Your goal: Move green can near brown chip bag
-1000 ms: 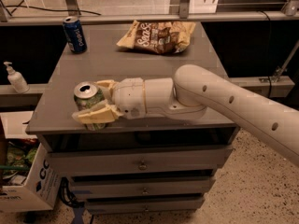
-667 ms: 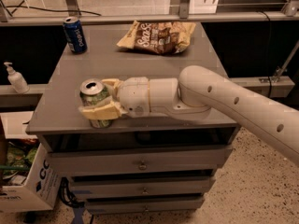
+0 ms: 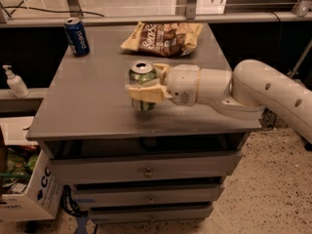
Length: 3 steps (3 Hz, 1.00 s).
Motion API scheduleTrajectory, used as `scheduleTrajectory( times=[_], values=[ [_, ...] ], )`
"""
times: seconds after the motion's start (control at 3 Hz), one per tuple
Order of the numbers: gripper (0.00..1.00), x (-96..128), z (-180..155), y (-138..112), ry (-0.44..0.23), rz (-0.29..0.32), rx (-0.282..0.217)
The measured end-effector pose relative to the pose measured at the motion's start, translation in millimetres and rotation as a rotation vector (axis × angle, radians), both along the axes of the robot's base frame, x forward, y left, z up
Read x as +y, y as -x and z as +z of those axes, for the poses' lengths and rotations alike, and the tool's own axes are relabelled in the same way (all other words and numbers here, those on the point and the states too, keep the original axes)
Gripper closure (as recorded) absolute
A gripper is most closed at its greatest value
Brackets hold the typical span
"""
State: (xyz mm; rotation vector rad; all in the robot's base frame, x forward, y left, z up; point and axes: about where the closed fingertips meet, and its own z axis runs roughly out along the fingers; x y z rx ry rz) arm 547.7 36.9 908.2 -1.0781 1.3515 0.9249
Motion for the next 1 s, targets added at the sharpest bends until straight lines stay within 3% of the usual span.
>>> scheduleTrajectory(
  times=[0.33, 0.67, 1.0],
  values=[
    [1.0, -25, 6, -9, -0.001, -0.054, 0.003],
    [1.0, -25, 6, -9, -0.001, -0.054, 0.003],
    [1.0, -46, 14, -43, -0.043, -0.141, -0.039]
  ],
)
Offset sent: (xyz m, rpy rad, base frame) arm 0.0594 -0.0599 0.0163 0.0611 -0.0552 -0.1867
